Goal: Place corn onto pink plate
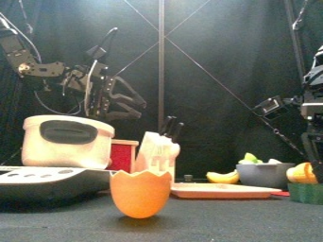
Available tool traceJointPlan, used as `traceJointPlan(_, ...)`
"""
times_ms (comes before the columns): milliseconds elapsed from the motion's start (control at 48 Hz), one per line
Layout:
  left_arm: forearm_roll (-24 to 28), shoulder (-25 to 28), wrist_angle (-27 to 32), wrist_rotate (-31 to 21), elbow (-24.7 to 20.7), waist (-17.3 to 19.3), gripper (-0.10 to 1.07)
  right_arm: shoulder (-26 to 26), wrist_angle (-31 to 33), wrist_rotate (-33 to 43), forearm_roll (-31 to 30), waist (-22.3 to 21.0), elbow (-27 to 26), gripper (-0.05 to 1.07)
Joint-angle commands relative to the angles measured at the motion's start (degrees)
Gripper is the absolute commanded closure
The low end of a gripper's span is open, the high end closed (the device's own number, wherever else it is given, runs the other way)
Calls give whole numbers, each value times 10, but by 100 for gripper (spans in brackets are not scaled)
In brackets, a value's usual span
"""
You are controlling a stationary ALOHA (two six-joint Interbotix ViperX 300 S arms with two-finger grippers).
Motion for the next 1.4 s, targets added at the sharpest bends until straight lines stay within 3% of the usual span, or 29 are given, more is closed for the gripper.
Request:
traceJointPlan(0, 1, -7, -4, 1, -5, -1, 13, -8, -2, -2, 12, 18, -34, 41)
traceJointPlan(208, 1, -8, -4, 1, -6, -1, 13, 18, -40, -1, -4, 25, -101, 41)
traceJointPlan(396, 0, -10, -4, 0, -7, -1, 13, 91, -101, 1, -11, 12, -155, 41)
traceJointPlan(562, 1, -15, -4, 1, -5, -2, 13, 170, -123, 1, 20, 5, -207, 41)
traceJointPlan(854, 2, -16, -4, 2, -4, -2, 13, 253, -92, 1, 18, -14, -287, 41)
traceJointPlan(1375, 2, -18, -4, 2, 4, -1, 13, 292, -14, 3, 22, -54, -328, 41)
